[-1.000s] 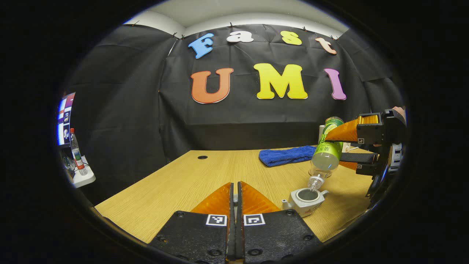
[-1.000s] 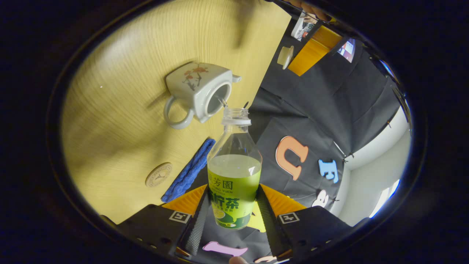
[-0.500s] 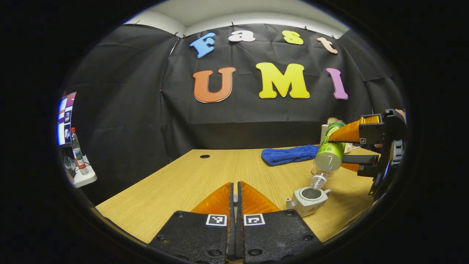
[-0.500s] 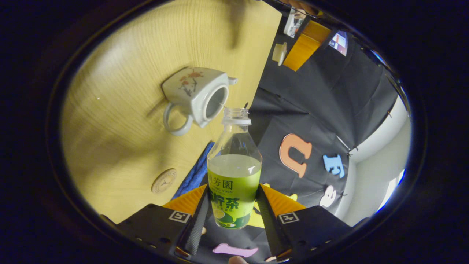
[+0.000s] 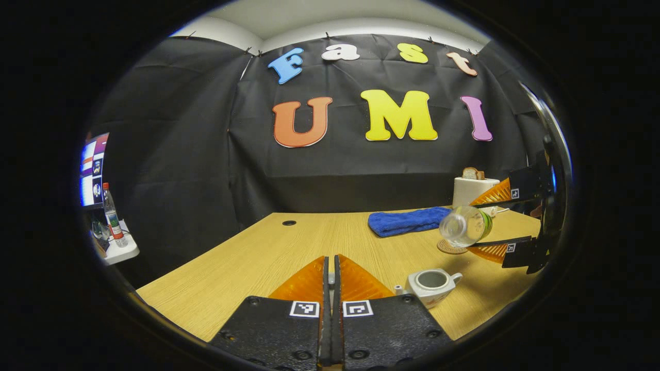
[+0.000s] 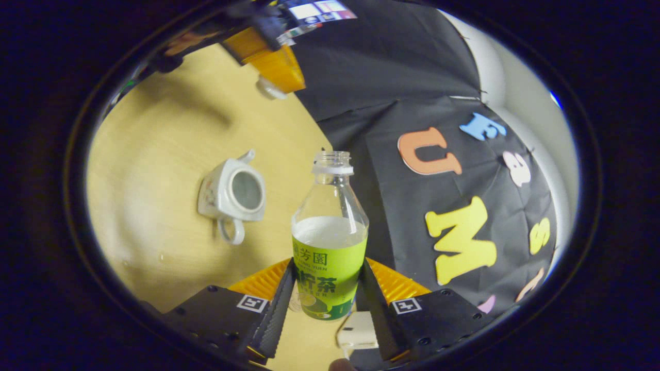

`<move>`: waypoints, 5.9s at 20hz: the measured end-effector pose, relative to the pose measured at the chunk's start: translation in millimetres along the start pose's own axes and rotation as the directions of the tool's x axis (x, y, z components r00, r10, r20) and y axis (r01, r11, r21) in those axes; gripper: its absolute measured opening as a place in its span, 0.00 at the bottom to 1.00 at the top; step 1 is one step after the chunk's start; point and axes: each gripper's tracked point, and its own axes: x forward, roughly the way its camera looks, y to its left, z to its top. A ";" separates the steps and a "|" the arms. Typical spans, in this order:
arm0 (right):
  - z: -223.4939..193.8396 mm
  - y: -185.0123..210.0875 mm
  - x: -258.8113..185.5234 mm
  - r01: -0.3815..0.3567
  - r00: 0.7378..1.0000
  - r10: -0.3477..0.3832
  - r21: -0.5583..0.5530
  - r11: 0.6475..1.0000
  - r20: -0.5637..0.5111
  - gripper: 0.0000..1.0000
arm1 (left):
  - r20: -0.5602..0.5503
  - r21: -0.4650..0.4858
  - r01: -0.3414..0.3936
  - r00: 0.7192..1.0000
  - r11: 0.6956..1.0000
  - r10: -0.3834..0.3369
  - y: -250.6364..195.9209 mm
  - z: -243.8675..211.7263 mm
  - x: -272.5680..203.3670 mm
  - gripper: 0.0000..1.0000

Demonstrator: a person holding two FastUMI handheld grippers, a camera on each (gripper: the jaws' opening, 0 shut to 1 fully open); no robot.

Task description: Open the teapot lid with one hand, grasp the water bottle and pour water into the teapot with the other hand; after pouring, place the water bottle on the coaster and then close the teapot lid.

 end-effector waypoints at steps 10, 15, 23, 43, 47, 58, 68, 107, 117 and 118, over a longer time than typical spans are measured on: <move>-37.0 -75.5 -30.1 0.014 0.988 -0.133 0.801 0.598 0.082 0.72 | 0.045 -0.014 0.092 0.995 0.996 -0.092 -56.9 34.2 0.3 0.03; -72.8 -91.8 -2.3 0.033 0.989 -0.146 0.904 0.427 0.033 0.72 | 0.062 0.010 0.120 0.991 0.993 -0.120 -78.1 48.2 -7.5 0.03; -91.8 -67.4 67.5 0.032 0.998 -0.059 0.924 0.382 -0.011 0.72 | 0.077 0.027 0.093 0.993 0.995 -0.095 -76.3 53.2 -15.6 0.03; -108.5 -64.5 56.7 0.082 0.996 -0.048 0.928 0.365 -0.069 0.98 | 0.071 0.024 0.094 0.993 0.995 -0.096 -76.0 40.0 -18.0 0.03; -113.3 -77.7 -4.8 0.126 0.986 -0.146 0.913 0.387 -0.074 0.98 | 0.069 0.020 0.132 0.989 0.991 -0.133 -95.9 33.5 -6.8 0.03; -137.4 -56.8 -98.3 0.205 0.966 -0.230 0.894 0.399 -0.119 0.96 | 0.003 0.016 0.152 0.988 0.988 -0.152 -116.9 -9.0 24.8 0.03; -140.4 -53.9 -104.2 0.209 0.965 -0.234 0.891 0.403 -0.120 0.96 | -0.017 0.012 0.145 0.989 0.989 -0.145 -118.9 -19.9 31.5 0.03; -138.3 -93.0 -219.1 0.420 0.841 -0.476 0.864 0.277 -0.257 0.95 | 0.192 0.039 0.075 0.978 0.996 -0.081 -167.7 99.0 -68.2 1.00; -107.6 -95.5 -219.7 0.427 0.837 -0.489 0.851 0.307 -0.243 0.95 | 0.175 0.024 0.068 0.982 0.997 -0.072 -156.0 92.9 -63.6 1.00; -108.9 -95.7 -218.8 0.427 0.837 -0.488 0.853 0.301 -0.248 0.95 | 0.174 0.025 0.072 0.982 0.997 -0.076 -157.3 93.5 -64.2 1.00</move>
